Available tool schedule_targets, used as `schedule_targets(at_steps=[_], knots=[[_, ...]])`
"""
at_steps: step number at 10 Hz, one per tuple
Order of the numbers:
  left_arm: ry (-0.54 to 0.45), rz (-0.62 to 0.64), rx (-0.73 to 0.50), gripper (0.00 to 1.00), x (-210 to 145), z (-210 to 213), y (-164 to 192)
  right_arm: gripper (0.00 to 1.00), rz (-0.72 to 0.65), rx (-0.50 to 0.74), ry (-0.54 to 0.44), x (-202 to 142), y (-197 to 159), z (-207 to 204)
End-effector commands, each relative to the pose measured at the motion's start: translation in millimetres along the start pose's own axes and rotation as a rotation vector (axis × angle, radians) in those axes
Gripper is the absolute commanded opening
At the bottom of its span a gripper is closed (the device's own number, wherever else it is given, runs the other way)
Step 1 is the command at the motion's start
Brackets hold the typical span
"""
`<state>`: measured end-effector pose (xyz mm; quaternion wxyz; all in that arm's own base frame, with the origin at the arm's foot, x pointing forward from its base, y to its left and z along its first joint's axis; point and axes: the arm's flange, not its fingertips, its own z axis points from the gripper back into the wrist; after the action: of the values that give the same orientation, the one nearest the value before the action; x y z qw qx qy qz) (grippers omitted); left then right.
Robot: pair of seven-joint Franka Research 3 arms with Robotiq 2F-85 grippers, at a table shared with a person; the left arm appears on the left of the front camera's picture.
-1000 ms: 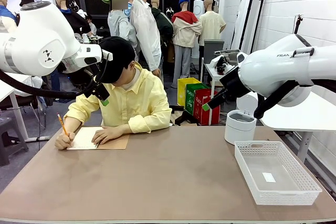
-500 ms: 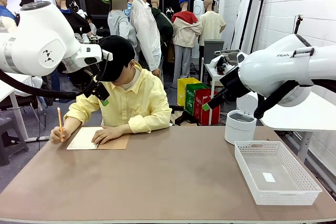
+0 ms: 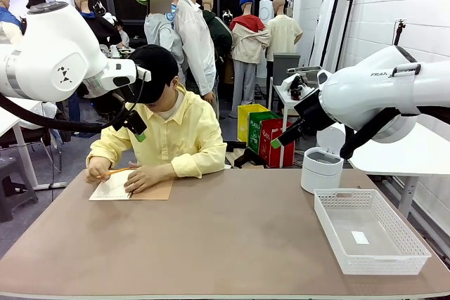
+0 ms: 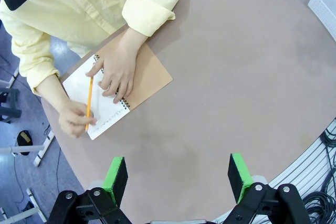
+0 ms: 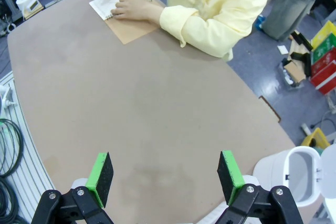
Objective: Sort the paper based on its condition.
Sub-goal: If a person hands you a paper, place it in the Organizing basket , and if it's crumpled, put it in the Trash can.
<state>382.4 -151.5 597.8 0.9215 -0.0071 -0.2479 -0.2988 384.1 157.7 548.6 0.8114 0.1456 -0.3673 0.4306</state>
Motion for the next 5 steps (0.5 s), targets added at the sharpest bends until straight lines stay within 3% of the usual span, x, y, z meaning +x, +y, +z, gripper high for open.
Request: schedule_targets(at_steps=[1, 5], knots=[[-0.003, -0.002, 0.005, 1.00, 0.4, 2.0, 1.2, 1.00, -0.004, 0.013, -0.001, 0.0, -0.4, -0.2], [-0.003, -0.002, 0.005, 1.00, 0.4, 2.0, 1.2, 1.00, -0.004, 0.013, -0.001, 0.0, -0.4, -0.2]])
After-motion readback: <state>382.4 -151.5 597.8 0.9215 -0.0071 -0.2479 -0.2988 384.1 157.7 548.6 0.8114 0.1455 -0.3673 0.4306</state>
